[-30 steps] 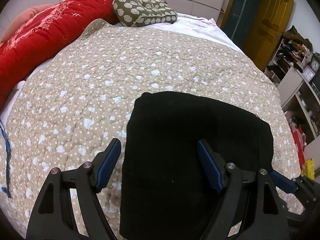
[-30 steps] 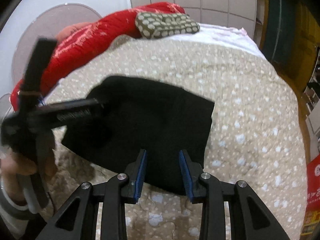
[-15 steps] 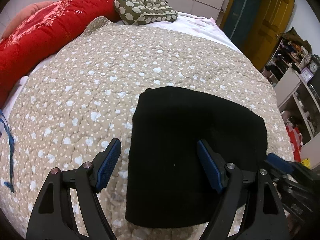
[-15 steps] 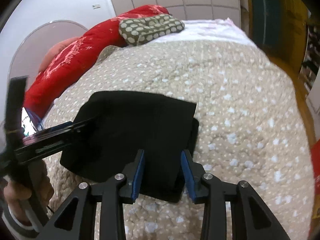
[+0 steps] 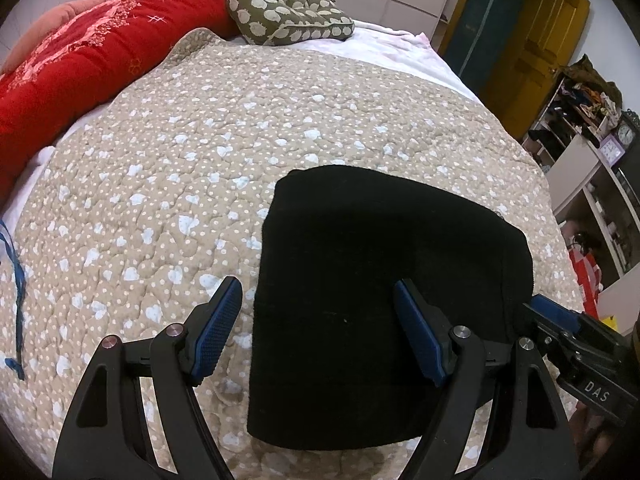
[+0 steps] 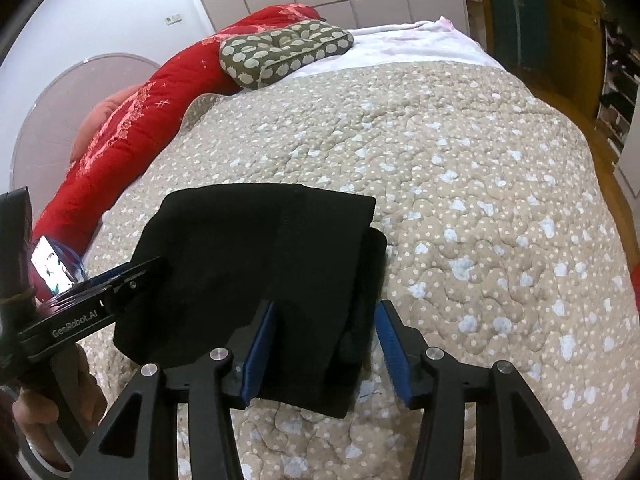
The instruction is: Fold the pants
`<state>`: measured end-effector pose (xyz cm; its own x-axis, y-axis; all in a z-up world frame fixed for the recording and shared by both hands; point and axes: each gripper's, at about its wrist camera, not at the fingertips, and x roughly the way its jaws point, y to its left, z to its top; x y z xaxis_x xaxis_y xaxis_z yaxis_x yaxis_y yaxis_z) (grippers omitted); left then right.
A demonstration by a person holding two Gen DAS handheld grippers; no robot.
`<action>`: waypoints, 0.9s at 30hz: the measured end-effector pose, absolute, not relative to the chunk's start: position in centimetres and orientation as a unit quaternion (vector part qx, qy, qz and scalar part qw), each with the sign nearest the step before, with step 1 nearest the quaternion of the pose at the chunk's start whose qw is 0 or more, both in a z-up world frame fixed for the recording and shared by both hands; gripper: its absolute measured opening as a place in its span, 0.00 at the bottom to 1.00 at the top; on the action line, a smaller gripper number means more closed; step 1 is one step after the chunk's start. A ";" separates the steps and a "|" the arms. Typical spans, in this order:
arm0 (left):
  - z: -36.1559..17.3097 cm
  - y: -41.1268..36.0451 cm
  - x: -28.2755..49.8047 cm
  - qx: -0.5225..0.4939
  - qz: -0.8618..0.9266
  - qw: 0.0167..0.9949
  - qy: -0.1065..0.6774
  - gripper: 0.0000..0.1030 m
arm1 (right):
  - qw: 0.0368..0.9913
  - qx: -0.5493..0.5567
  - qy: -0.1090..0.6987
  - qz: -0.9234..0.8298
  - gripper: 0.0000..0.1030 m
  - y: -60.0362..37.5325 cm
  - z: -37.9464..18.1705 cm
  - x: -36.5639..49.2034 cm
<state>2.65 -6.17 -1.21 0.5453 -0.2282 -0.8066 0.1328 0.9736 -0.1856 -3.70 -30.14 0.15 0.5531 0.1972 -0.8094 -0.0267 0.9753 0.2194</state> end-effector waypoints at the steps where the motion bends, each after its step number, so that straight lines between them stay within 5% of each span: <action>1: -1.2 -6.2 2.7 -0.050 -0.104 0.878 0.465 0.76 | 0.876 0.092 0.468 0.064 0.48 -30.2 0.2 -3.6; 27: -2.4 -4.2 3.9 -0.124 -0.159 0.845 0.496 0.79 | 0.869 0.125 0.476 0.059 0.64 -31.7 -0.9 -2.1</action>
<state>3.90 -4.16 -2.43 0.4574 -0.3916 -0.7984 0.1452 0.9186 -0.3674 -2.10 -31.74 -0.95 0.5403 0.2207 -0.8120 0.0165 0.9620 0.2724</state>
